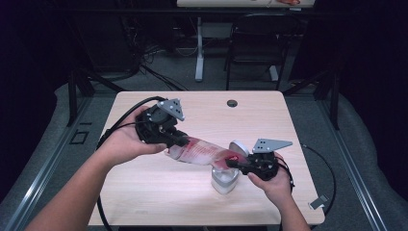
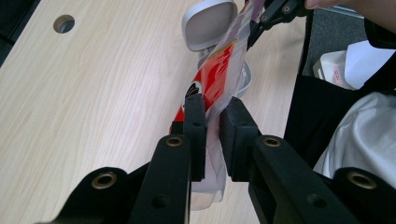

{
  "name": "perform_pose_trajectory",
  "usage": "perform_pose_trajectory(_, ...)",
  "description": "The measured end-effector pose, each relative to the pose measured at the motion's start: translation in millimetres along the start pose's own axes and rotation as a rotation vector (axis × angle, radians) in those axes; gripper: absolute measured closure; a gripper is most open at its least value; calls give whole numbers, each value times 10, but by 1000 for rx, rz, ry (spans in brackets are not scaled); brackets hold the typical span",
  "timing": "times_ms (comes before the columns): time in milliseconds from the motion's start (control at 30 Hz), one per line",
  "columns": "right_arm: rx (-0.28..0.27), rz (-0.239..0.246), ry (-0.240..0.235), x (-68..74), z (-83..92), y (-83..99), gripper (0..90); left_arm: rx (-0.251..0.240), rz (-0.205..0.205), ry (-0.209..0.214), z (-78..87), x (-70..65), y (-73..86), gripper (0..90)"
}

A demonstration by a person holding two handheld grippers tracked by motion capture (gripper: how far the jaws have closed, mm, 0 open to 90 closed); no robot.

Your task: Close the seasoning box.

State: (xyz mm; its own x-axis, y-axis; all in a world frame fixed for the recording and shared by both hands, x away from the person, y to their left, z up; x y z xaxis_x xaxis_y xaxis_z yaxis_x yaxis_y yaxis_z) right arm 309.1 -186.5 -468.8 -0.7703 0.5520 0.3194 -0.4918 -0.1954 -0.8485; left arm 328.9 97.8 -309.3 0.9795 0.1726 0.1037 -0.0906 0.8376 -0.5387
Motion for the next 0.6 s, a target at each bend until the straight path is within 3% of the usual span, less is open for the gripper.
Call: perform_pose_trajectory(600,2,-7,-6,-24,4,12,867,-8,-1,-1,-4,4,-21,815)
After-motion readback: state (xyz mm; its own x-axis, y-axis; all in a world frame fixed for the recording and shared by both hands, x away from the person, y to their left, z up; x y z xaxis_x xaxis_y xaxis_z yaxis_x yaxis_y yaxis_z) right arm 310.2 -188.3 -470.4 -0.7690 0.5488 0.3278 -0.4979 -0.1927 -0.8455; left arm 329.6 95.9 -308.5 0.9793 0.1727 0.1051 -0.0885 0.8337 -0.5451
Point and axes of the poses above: each handheld gripper's, and its own axes: z roughly backward along the jaws, y roughly out of its underside, x roughly to its left, the point moved 1 cm from there along -z, roughly forward along the jaws, and after that the axes turned 7 degrees about -z, right-handed, at the moved point
